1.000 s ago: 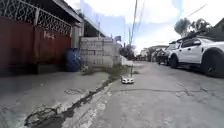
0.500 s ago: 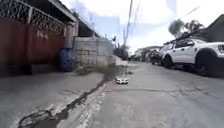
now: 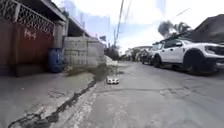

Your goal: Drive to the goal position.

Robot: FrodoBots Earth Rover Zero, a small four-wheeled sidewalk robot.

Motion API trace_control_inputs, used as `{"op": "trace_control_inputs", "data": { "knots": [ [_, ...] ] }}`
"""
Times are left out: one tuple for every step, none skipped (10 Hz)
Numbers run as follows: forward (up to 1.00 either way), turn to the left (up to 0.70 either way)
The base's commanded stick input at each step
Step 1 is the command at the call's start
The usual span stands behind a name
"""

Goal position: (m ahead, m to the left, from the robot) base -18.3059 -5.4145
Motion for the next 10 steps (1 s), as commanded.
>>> {"op": "trace_control_inputs", "data": {
  "knots": [
    [0.00, -0.70],
    [0.00, -0.70],
    [0.00, -0.70],
    [0.00, -0.70],
    [0.00, -0.70],
    [0.00, -0.70],
    [0.00, -0.70],
    [0.00, -0.70],
    [0.00, -0.70],
    [0.00, -0.70]
  ]
}}
